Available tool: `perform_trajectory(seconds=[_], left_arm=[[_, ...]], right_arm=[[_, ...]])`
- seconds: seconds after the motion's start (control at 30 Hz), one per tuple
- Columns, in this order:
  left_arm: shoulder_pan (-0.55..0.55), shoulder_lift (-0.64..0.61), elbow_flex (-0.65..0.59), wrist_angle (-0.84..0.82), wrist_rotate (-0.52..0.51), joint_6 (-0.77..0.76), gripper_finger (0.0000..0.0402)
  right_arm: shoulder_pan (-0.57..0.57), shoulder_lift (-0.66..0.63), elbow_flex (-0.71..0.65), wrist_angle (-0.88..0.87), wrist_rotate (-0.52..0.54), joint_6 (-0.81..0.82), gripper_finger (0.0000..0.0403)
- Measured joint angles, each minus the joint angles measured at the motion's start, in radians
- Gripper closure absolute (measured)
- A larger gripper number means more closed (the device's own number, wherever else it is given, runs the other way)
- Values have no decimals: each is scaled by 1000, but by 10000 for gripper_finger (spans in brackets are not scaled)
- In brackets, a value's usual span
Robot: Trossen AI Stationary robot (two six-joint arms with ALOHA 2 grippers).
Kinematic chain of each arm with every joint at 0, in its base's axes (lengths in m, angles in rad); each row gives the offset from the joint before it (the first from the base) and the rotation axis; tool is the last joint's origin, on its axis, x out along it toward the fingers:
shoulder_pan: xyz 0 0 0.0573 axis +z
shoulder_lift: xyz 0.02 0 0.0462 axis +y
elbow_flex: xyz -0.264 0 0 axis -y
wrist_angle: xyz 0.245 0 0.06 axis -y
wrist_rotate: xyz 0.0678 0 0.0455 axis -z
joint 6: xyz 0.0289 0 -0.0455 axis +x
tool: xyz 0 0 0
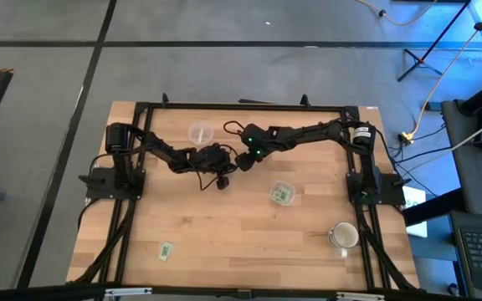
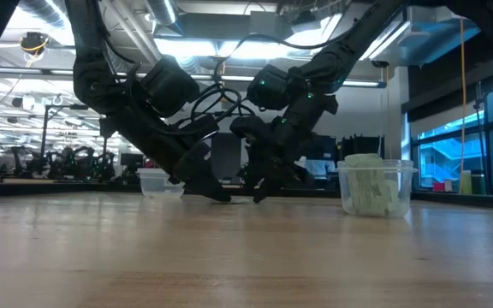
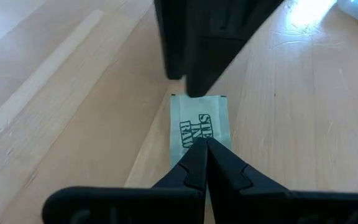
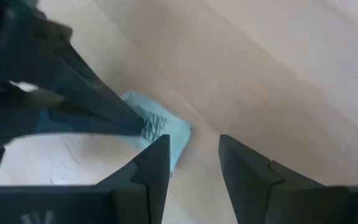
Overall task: Pick and place Stevia / Truvia into bins
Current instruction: Put the stevia packet into the bottom transparent container
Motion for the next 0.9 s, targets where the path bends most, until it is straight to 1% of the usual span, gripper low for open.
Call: perform_trajectory(seconds=[0.27, 0.43, 0.5, 0.67, 0.9], left_arm=[[0, 2, -1, 3, -10, 0, 401], [0, 3, -2, 3, -12, 0, 400], [0, 3, -2, 3, -12, 0, 401], [-1, 4, -2, 3, -17, 0, 400], [-1, 5, -2, 3, -18, 7, 399]], right_arm=[[0, 13, 0, 21, -4, 28, 261], [-2, 53, 5, 53, -75, 71, 261], [-2, 55, 5, 55, -81, 71, 261], [-1, 47, 3, 77, -90, 0, 261], [1, 50, 2, 95, -93, -34, 261]])
